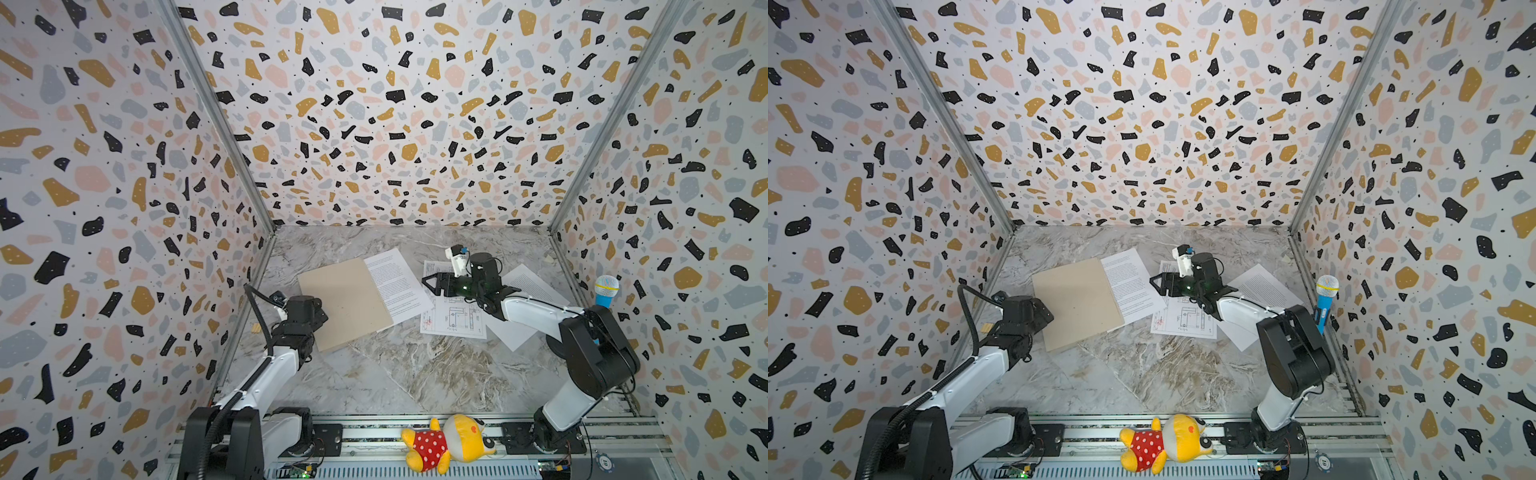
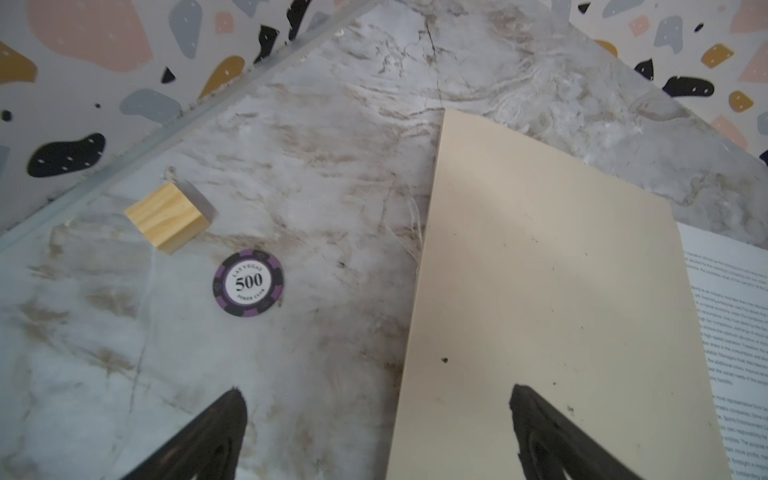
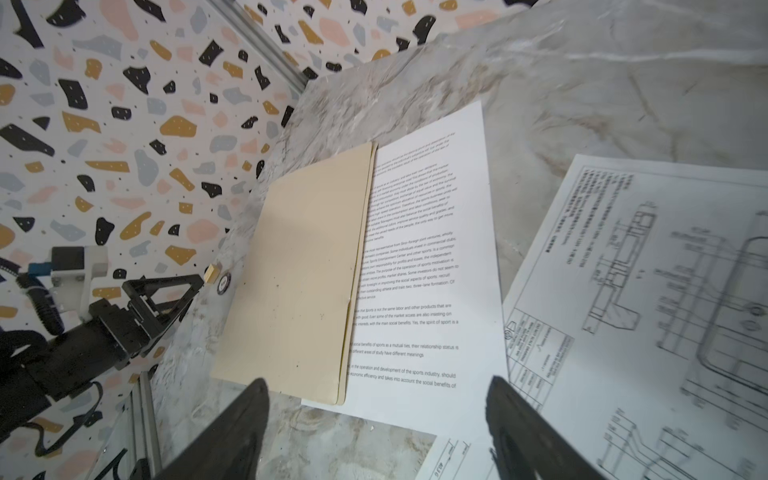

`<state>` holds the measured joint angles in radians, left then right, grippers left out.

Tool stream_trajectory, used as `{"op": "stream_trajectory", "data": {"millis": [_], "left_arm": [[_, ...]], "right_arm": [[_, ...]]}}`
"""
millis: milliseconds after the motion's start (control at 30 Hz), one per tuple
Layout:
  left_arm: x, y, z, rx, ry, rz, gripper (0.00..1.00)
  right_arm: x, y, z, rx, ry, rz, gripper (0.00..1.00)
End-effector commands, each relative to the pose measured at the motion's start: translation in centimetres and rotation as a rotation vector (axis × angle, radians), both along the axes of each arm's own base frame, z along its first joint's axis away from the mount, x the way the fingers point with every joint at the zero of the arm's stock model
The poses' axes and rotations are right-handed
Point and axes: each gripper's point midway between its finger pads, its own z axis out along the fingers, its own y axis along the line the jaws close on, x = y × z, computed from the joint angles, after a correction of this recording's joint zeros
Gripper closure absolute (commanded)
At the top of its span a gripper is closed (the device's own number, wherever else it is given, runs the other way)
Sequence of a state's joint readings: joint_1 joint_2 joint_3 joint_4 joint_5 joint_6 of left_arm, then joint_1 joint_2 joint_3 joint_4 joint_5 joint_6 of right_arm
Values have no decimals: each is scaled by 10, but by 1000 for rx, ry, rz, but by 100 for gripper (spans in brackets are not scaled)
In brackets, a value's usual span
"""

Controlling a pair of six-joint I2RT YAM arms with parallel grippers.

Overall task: Put the files into the folder
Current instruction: 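Reach both grippers toward the beige folder, right gripper to its cover edge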

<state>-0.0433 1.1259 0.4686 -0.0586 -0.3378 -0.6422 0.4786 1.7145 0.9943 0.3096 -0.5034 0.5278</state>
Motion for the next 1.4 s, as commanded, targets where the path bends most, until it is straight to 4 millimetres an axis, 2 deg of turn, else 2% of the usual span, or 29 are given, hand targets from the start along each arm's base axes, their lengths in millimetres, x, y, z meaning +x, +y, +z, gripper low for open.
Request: {"op": "stream_trajectory", "data": {"millis": [0, 167, 400, 567, 800, 1033, 1133, 1233, 1367], "left_arm": [[5, -8, -5, -30, 31, -57, 0], [10, -21, -16, -89, 54, -122, 0], [18, -30, -16, -104, 53, -178, 0], [21, -33, -16, -91, 65, -219, 0], [28, -37, -19, -88, 99, -257, 0], [34, -43, -26, -95, 119, -301, 0], [33, -37, -31, -71, 163, -279, 0], [34, -35, -34, -64, 186, -272, 0], [40, -43, -33, -92, 160, -302, 4]], "right_arm": [[-8, 25, -4, 19, 75, 94, 21], [-11, 48, -19, 36, 141, 155, 24], [-25, 76, -35, 75, 216, 250, 30], [-29, 86, -43, 66, 239, 277, 31], [-23, 87, -60, 17, 280, 258, 32], [-20, 88, -63, 15, 294, 257, 32], [-20, 87, -63, 14, 294, 255, 32], [-16, 82, -62, 10, 294, 246, 32], [-11, 73, -60, 11, 291, 225, 32]]}}
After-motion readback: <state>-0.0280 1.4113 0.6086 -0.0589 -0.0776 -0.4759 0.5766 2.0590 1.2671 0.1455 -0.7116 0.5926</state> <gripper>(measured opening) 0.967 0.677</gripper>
